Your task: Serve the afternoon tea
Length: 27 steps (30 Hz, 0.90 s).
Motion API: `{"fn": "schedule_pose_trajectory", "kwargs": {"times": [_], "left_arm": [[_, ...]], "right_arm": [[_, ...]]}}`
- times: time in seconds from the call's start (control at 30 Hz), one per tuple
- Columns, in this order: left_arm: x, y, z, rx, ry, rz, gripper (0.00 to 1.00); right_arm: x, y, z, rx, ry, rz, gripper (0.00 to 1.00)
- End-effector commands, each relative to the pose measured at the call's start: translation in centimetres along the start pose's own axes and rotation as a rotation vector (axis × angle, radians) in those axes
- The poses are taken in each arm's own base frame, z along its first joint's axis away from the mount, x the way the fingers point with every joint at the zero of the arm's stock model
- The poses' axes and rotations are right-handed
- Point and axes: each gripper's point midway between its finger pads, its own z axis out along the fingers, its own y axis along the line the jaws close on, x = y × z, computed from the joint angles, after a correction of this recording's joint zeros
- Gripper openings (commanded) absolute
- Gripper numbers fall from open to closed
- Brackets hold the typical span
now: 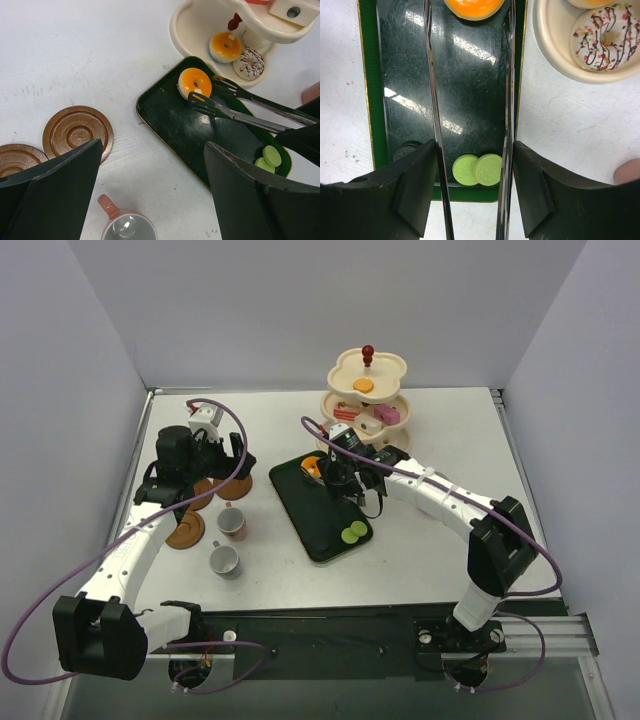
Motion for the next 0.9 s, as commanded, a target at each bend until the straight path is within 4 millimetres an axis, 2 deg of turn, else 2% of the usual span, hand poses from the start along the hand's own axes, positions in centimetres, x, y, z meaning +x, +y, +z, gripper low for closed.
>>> {"fn": "schedule_pose_trajectory", "kwargs": {"times": [0.0, 0.63, 0.87], "left_arm": [[-2.5, -0.6, -0.4, 0.019, -0.071, 0.019, 0.94], [-2.5, -0.7, -0.4, 0.025, -0.071, 0.018, 0.94], [-2.5, -0.6, -0.3, 0.023, -0.069, 0.017, 0.94]], "right_arm": [[-1.6, 0.9, -0.3, -0.02, -0.026, 0.012, 0.54], [-1.7, 0.6, 1.7, 0.054, 0.007, -0.048, 0.51], [-2.6, 0.8, 1.2, 0.106, -0.014, -0.111, 0.38]]}}
